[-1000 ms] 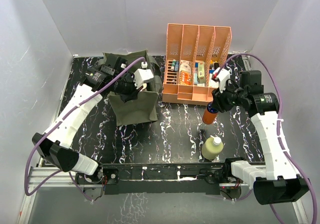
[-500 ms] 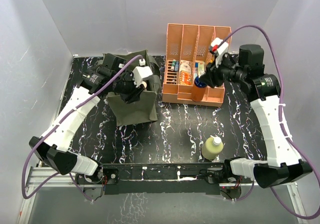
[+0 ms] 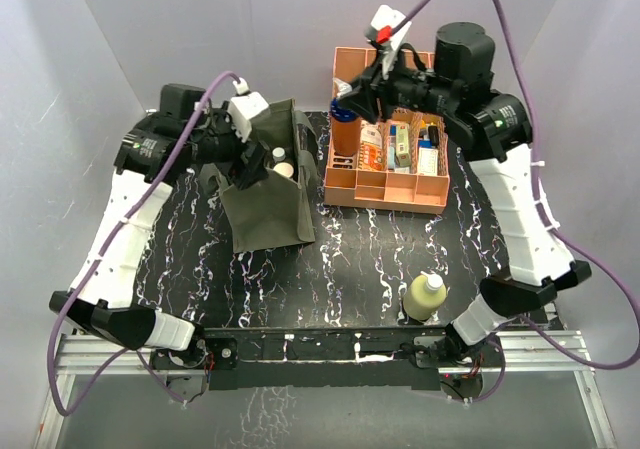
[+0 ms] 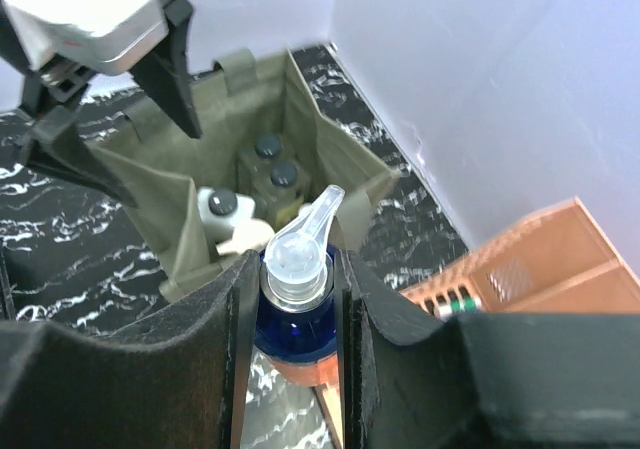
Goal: Place the personal care products into the canvas bag
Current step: Place the care product in the canvas bag.
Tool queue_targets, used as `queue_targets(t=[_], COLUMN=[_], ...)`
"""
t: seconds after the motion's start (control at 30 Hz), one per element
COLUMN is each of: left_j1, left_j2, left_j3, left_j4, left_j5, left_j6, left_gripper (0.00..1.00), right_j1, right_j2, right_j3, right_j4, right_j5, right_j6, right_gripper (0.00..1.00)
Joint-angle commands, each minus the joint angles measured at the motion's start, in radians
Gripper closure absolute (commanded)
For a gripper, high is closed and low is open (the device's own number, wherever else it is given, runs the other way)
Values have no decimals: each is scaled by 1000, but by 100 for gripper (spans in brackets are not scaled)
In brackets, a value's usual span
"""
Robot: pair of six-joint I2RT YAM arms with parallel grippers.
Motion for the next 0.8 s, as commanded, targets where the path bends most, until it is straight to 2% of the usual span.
queue_targets(t=[0.0, 0.23, 0.33, 0.57, 0.77], left_j1=[96, 248, 290, 324, 324], left_j2=[-41, -65, -96, -137, -124], left_j3=[75, 69, 40, -6, -23], left_j4=[4, 18, 18, -43, -61], left_j5=[76, 176, 216, 356, 403], left_j6=[-68, -110, -98, -24, 17], left_gripper=[20, 20, 20, 21, 23], right_j1=[116, 221, 238, 247, 266], right_j2=[56, 272, 338, 414, 407], right_j3=[176, 511, 573, 575, 450], right_j4=[126, 97, 113, 176, 237], right_j5=[73, 89, 97, 86, 70], right_j6=[1, -2, 2, 50, 75], right_gripper=[92, 92, 92, 92, 92])
